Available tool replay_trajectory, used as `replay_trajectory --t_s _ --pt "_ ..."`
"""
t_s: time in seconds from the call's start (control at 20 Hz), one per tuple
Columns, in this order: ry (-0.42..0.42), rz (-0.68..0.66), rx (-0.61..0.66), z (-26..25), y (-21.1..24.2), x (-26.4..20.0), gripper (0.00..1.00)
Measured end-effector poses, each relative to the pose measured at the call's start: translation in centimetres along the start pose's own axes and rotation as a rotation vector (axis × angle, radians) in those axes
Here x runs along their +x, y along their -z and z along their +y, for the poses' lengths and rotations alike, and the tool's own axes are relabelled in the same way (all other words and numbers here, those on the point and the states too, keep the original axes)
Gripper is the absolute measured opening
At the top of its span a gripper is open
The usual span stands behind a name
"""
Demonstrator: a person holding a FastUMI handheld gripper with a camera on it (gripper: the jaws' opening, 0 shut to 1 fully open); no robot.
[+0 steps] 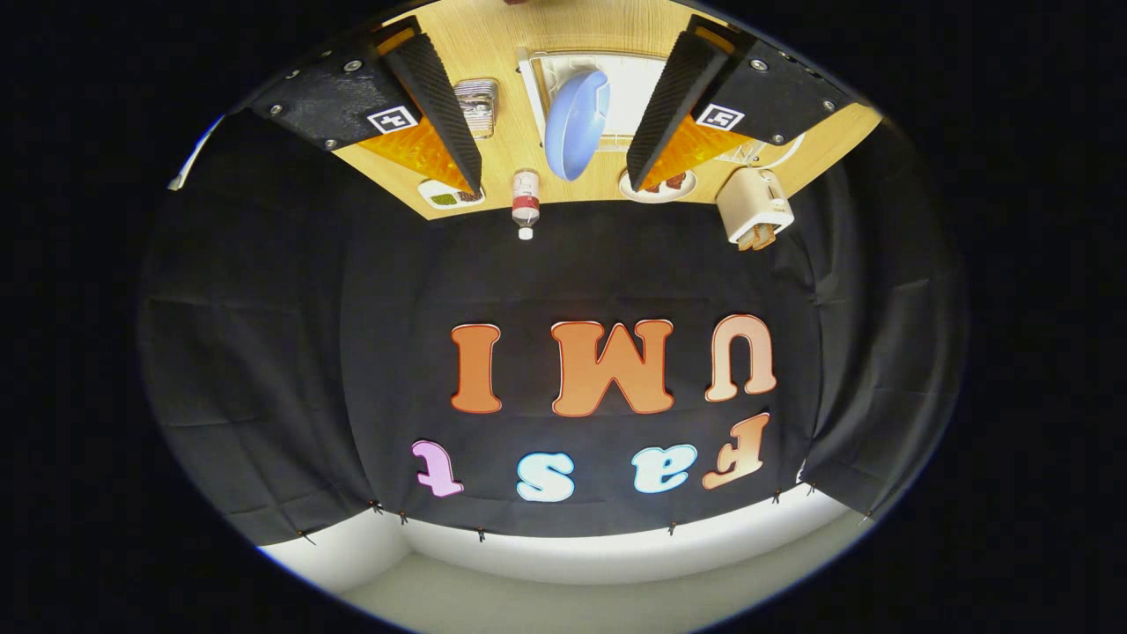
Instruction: Take the plate from the dish rack, then take the spoon from the basket and place it into the plate.
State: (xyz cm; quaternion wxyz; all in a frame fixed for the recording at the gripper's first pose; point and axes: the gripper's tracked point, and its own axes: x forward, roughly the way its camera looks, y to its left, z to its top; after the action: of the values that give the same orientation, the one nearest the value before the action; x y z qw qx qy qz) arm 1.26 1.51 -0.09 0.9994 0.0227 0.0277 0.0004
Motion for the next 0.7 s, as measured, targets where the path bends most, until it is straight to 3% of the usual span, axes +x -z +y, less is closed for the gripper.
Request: replay_trajectory --t_s 0.7 --pt "-0.012 0.080 -0.017 1.1 1.6 3.6 0.99"
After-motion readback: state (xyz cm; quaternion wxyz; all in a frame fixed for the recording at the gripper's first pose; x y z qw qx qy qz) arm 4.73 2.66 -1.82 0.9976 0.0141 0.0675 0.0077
